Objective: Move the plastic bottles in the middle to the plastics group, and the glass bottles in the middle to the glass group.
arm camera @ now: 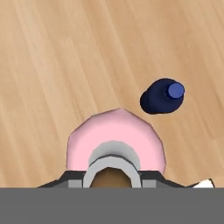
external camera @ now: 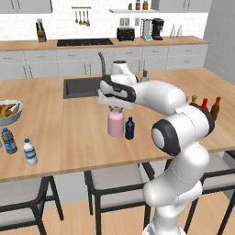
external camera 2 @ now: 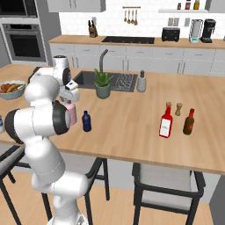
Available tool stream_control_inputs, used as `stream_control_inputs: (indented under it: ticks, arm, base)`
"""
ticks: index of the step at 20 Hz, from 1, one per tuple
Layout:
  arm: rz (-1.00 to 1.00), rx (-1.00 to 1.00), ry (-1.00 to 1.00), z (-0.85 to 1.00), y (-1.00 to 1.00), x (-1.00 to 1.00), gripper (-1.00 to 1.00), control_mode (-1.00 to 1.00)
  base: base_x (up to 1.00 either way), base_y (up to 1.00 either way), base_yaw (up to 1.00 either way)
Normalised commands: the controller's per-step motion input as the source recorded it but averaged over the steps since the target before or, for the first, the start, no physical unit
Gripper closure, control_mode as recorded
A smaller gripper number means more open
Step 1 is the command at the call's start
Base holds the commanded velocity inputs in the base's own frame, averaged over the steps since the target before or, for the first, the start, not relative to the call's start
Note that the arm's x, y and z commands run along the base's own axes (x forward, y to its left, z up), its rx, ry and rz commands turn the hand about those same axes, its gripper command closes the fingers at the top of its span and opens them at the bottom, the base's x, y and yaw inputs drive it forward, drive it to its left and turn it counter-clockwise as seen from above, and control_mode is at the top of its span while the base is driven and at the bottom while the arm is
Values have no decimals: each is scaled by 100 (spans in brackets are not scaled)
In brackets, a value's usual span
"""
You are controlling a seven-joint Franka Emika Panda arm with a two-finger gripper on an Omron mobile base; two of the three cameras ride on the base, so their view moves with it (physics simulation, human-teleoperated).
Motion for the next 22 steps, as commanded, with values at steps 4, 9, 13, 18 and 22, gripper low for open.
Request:
stream_control_inputs:
  ticks: [4, 9, 13, 18, 22]
  arm:
    - [0, 0, 0, 53, -17, -32, 100, -100]
    - [0, 0, 0, 38, -21, -64, 100, -100]
    - [0, 0, 0, 39, -31, -44, 100, -100]
    - [0, 0, 0, 9, -65, -35, 100, -100]
    - [0, 0, 1, 7, -74, -39, 100, -100]
  base:
    - [0, 0, 0]
    - [0, 0, 0]
    - [0, 0, 0]
    - [0, 0, 0]
    - [0, 0, 0]
